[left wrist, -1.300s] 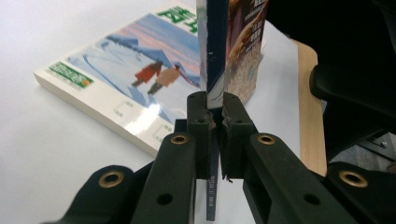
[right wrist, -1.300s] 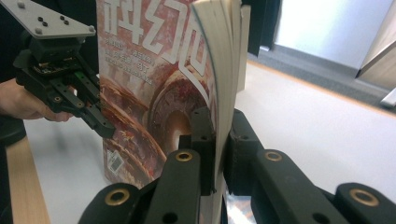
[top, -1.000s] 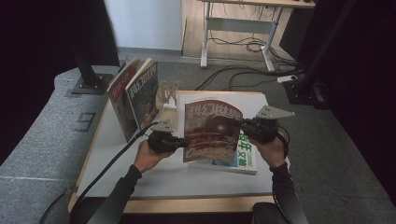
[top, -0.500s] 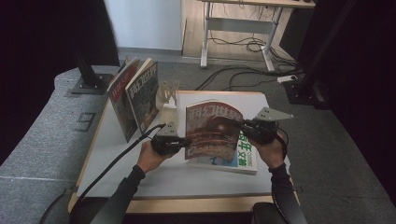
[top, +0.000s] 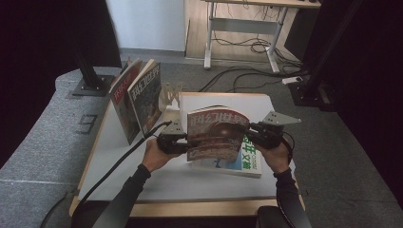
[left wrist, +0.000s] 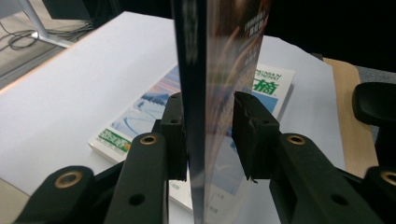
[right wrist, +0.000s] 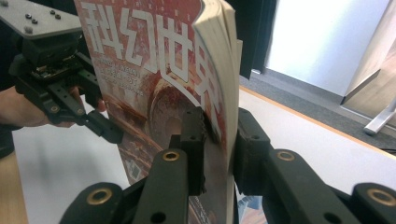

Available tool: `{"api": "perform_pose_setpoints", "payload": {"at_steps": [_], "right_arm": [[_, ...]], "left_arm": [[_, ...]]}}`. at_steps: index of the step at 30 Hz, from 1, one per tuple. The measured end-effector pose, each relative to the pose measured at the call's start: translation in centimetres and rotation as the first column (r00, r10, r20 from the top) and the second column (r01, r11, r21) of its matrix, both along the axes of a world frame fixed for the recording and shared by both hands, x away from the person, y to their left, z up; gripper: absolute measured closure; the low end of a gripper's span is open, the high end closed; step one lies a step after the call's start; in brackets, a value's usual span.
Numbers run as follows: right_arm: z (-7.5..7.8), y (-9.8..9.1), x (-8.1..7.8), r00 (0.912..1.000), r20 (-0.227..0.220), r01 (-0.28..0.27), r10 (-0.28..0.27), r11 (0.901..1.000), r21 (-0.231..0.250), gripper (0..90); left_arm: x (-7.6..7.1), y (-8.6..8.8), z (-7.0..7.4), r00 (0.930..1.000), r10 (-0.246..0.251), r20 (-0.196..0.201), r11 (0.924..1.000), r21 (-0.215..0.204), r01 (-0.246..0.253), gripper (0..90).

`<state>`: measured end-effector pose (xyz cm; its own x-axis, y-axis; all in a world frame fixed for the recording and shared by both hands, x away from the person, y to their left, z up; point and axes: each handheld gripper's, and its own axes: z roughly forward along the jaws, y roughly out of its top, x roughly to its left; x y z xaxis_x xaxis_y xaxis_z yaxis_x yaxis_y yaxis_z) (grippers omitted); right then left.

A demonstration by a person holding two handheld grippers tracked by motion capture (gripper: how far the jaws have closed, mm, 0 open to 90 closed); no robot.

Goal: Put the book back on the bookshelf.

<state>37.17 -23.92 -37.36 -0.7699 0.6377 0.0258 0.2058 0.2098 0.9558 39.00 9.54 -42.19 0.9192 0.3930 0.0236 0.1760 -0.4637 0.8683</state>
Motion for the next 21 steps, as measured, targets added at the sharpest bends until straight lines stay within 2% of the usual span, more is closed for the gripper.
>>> {"api": "perform_pose_setpoints", "payload": {"at_steps": [2,5,12,21], "right_arm": [[0.0,-0.1,0.0,1.0000,-0.004,-0.004,0.004,1.0000,0.006,73.6],[-0.1,-0.2,0.1,0.9999,-0.008,-0.008,0.008,0.9998,0.017,72.5],[-0.4,-0.2,0.3,0.9999,-0.014,-0.009,0.009,0.9999,0.008,67.7],[-2.1,-0.3,0.9,0.9986,-0.048,0.020,-0.022,0.9988,-0.044,60.7]], "left_arm": [[0.1,-0.1,0.1,1.0000,0.000,0.004,1.0000,-0.001,0.000,66.6],[0.3,-0.5,1.3,0.9996,0.001,0.028,0.9996,-0.030,0.000,66.5],[0.6,-0.9,2.9,0.9983,0.014,0.057,0.9986,-0.053,-0.011,67.9],[0.5,-1.0,3.2,0.9983,0.002,0.059,0.9989,-0.046,0.000,81.4]]}}
